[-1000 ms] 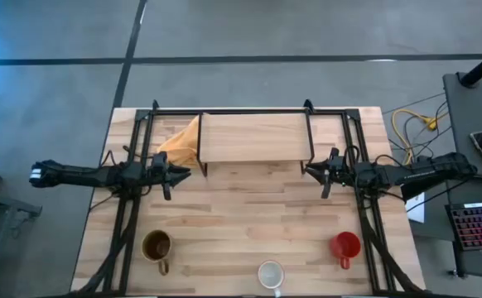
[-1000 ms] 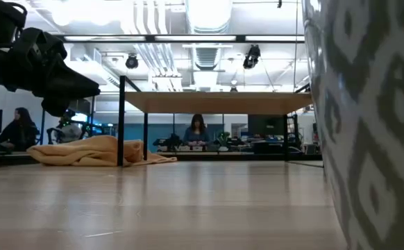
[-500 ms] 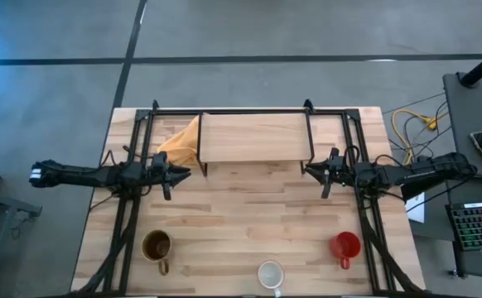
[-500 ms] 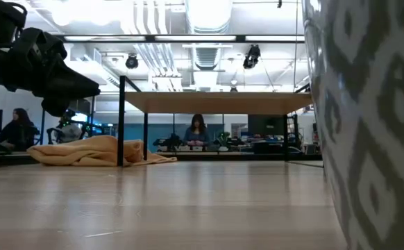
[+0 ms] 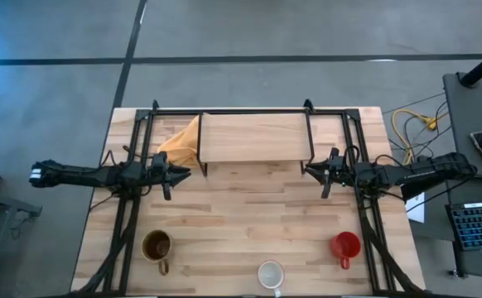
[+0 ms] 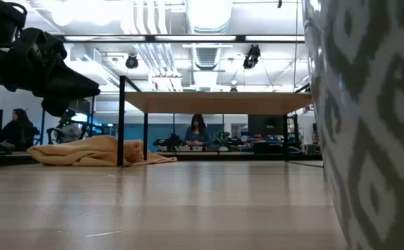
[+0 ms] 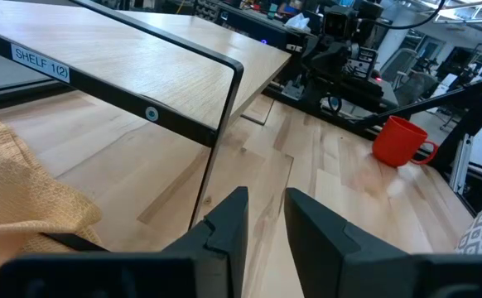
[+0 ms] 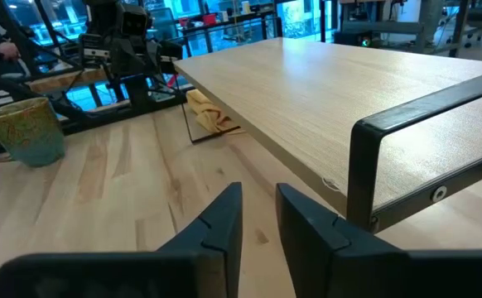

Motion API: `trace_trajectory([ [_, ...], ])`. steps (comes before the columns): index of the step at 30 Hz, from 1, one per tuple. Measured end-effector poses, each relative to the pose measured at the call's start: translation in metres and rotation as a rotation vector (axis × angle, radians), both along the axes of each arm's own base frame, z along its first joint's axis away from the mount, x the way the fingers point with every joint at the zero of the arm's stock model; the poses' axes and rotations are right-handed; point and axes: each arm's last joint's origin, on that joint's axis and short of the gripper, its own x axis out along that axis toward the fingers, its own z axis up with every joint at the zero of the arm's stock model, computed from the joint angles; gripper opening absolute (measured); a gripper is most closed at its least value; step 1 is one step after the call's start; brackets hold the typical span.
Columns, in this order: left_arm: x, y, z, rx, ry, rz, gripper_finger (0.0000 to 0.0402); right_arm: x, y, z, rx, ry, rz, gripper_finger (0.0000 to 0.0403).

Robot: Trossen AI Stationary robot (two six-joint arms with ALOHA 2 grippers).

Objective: Stack small to large cups/mugs on shelf

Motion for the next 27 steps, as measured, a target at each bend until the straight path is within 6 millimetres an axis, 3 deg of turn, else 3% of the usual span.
trace_trajectory([
  [27,0.0000,0.0000,0.0000,0.001,0.000,0.001,0.0067,0.0000,0.0000,0.0001,-0.001,-0.001,0.000,0.0068],
])
